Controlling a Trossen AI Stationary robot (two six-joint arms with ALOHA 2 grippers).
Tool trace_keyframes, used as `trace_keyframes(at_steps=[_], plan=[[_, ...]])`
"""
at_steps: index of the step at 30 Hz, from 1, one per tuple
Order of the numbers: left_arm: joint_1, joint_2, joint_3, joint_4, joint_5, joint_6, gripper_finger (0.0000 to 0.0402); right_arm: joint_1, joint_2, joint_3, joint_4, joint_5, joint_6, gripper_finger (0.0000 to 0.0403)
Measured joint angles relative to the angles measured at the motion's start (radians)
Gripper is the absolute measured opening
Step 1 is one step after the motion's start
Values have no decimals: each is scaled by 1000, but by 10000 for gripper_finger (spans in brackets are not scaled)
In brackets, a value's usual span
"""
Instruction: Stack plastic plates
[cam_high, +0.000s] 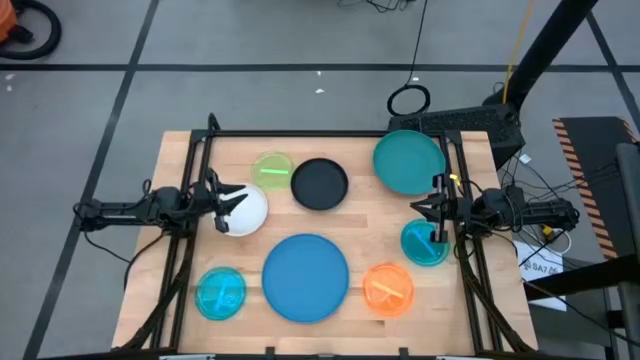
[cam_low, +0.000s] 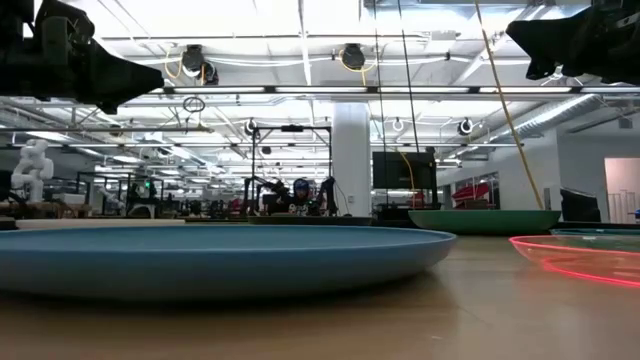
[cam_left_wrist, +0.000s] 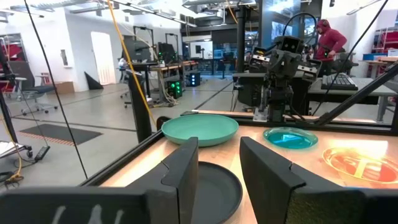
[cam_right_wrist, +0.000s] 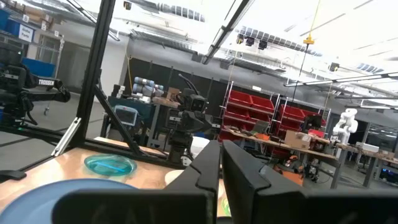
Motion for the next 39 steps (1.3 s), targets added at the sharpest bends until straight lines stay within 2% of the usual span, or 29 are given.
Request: trace_keyframes(at_steps=[30,35,39], plan=[[0,0,-1,5,0,1,127,0,0,0,10,0,-3,13],[0,0,-1,102,-15,-198,127,0,0,1,96,0,15,13],[0,0,-1,255,-15,-331,127,0,0,35,106,1,110,13]])
